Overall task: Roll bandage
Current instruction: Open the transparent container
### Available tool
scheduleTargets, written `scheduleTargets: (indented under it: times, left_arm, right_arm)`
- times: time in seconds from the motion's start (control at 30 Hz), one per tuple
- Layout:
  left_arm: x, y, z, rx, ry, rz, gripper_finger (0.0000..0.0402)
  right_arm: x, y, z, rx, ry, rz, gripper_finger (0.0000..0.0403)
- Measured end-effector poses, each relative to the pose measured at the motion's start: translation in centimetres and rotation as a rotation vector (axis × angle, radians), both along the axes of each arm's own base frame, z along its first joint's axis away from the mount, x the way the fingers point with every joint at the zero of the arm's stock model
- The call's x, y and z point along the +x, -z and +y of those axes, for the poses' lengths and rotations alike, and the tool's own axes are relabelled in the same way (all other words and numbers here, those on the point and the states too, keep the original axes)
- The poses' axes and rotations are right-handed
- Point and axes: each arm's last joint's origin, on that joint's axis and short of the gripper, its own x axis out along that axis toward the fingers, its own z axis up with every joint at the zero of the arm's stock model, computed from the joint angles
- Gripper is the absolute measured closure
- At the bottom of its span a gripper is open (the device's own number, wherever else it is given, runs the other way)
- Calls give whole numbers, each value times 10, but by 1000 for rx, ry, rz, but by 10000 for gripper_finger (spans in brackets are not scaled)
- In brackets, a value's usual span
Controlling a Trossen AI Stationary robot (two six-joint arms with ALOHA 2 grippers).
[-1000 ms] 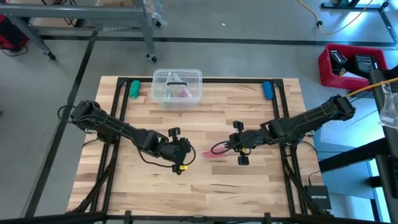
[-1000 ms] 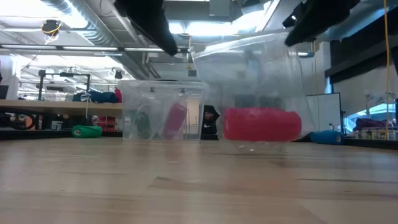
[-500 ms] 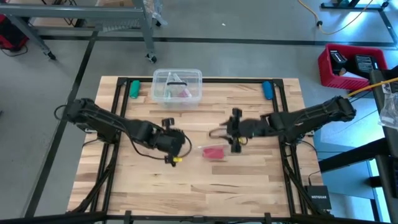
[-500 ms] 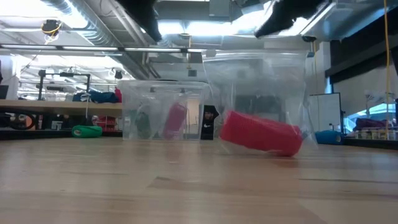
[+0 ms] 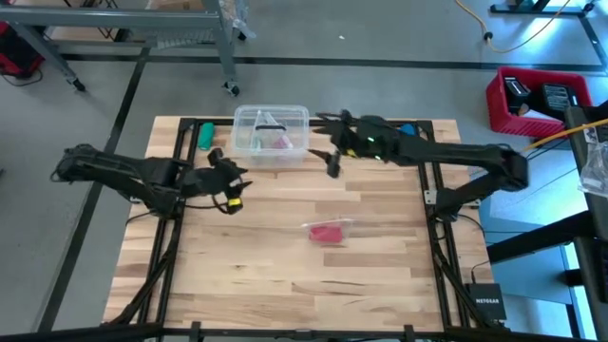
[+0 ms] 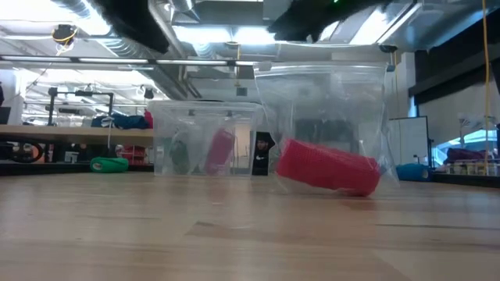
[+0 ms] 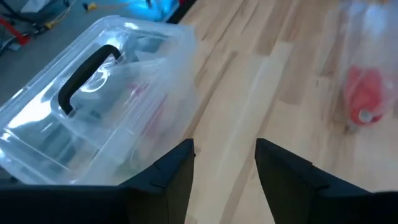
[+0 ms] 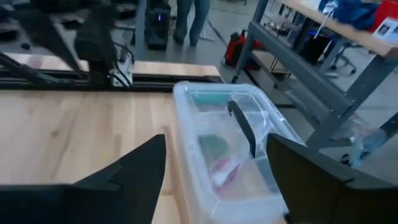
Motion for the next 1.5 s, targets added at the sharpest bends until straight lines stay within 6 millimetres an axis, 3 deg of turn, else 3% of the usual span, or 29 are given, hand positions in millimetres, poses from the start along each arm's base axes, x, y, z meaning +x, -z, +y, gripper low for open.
scheduleTargets:
  times: [0.13, 0.33, 0.6, 0.87, 1.07, 1.27, 1.5]
  left_arm:
    - [-12, 14, 1, -14, 5, -76, 239]
    - [-20, 33, 3, -9, 5, -48, 242]
    - [-20, 41, 3, 16, 25, -13, 246]
    - [-20, 41, 3, 31, 36, -3, 247]
    - [-20, 41, 3, 49, 50, 7, 247]
    - [-20, 40, 3, 45, 47, 0, 247]
    - [-20, 40, 3, 45, 46, 0, 247]
  right_arm:
    - [36, 13, -31, 26, 9, 53, 132]
    - [92, 30, -80, -2, 35, 192, 137]
    - [133, 41, -128, 25, 2, 239, 137]
    - [143, 58, -137, 48, -67, 256, 139]
    - [144, 65, -137, 57, -79, 287, 172]
    - [147, 76, -138, 37, -86, 315, 236]
    - [153, 75, -127, -129, -116, 356, 372]
